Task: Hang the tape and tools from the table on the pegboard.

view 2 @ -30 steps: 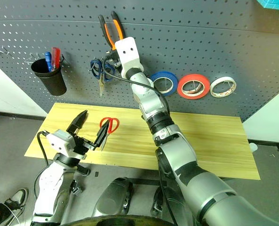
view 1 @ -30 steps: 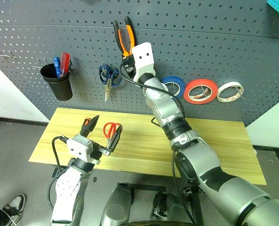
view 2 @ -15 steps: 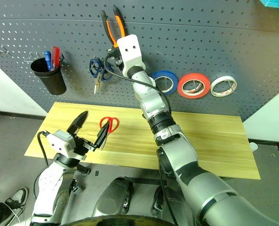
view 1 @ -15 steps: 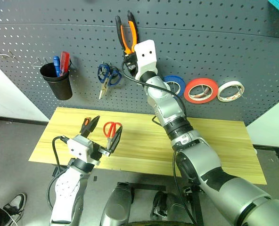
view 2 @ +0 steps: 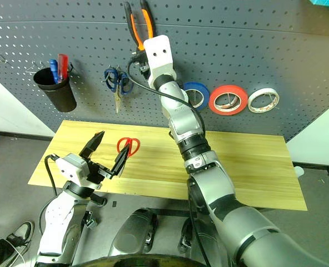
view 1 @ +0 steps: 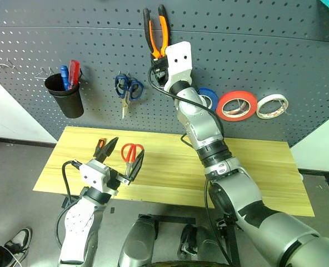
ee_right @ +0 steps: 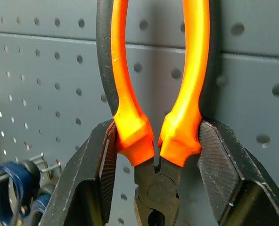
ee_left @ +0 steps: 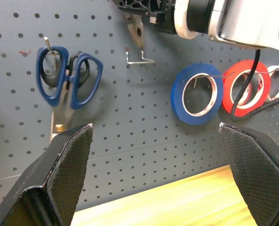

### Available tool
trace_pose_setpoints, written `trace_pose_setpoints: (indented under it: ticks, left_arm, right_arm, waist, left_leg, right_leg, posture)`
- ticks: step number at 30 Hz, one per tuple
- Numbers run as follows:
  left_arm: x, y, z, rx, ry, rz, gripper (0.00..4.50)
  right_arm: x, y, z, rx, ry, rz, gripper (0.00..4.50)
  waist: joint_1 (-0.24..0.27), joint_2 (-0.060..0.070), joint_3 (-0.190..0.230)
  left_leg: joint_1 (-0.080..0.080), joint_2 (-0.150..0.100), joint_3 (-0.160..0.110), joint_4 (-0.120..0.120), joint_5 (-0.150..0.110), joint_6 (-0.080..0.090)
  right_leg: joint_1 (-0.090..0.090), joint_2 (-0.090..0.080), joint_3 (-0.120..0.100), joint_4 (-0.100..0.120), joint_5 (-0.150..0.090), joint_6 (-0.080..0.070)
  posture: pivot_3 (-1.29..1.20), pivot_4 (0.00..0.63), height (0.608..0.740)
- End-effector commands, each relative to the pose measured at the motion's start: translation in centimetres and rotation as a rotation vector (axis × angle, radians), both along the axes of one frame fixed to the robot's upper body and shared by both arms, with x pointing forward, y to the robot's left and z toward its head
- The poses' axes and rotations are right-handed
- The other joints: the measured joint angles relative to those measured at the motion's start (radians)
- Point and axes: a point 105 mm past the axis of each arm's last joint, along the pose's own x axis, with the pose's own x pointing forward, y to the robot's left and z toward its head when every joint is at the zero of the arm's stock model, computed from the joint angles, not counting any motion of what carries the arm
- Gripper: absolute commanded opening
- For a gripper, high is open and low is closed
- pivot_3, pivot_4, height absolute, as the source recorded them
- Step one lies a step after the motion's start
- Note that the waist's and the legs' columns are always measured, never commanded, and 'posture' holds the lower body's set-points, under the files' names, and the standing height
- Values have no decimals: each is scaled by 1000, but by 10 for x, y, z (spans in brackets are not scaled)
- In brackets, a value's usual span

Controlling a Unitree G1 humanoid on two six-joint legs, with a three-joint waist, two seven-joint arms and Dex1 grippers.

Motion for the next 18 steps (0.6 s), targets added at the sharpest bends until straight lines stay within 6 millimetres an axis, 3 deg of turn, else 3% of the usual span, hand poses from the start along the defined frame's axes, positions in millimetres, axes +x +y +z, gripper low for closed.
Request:
trace_pose_setpoints:
  ticks: [1, 18]
  left_arm:
    - [-4, -1, 9, -5, -33, -10, 4500]
    - [-6, -2, 8, -2, -23, -11, 4500]
  right_arm:
    - [-3, -7, 11, 36, -30, -27, 2110]
    - [-8, 5, -18, 10, 56, -1, 2110]
  waist:
    - [0, 0, 1]
    - [-26, 4, 19]
  left_leg:
    - [0, 0, 0, 0, 0, 0]
    - [0, 0, 0, 0, 0, 0]
  right_leg:
    - [0, 0, 0, 0, 0, 0]
    - [0, 0, 0, -1, 0, 0]
  posture:
    - [400, 177, 676]
    - [399, 191, 676]
